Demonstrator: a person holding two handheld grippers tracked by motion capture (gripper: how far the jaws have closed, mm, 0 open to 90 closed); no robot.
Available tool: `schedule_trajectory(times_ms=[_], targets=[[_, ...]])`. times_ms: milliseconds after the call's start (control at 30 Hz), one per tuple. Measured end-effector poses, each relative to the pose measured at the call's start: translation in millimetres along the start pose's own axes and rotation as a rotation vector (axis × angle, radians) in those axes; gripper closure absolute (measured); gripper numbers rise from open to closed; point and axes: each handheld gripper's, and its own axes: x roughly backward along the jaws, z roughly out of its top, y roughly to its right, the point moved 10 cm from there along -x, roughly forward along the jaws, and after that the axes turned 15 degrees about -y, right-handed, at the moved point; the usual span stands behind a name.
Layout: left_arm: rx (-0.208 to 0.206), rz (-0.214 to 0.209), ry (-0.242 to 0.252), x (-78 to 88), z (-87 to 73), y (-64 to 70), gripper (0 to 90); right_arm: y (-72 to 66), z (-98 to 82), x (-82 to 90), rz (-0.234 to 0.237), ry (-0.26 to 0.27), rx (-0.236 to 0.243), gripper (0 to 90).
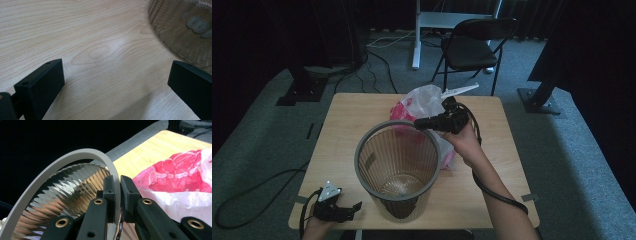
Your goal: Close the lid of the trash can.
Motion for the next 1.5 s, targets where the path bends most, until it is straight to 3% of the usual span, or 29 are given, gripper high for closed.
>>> schedule_trajectory(times_ms=[267, 600, 700, 900, 1167, 1367, 1500], targets=[[-0.004, 0.004, -0.003, -0.4, -0.2, -0.1, 0.9, 2.1, -4.7, -8.0, 0.009, -0.031, 0.000, 83.5], [-0.002, 0.003, -0.002, -1.0, 0.0, 0.0, 0.9, 2.0, -7.6, -6.5, 0.009, -0.019, 0.001, 83.1], [-0.001, 0.001, -0.001, -0.9, 0.1, -0.1, 0.9, 2.3, -7.2, -6.8, 0.037, -0.022, -0.008, 81.6], [-0.002, 0.001, -0.001, -0.9, 0.1, 0.1, 0.9, -0.1, -4.2, -8.0, 0.030, -0.024, 0.000, 73.4], [-0.001, -0.001, -0.001, -1.0, 0.2, 0.0, 0.9, 0.5, -1.7, -9.5, 0.042, -0.018, -0.016, 57.5], [0.000, -0.003, -0.001, -0.8, 0.0, 0.0, 0.9, -1.5, -0.3, -9.3, 0.022, 0.003, -0.002, 31.5], [-0.005, 0.002, -0.002, -0.9, -0.3, 0.3, 0.9, -3.2, -5.9, -11.6, 0.001, -0.019, 0.034, 17.1]])
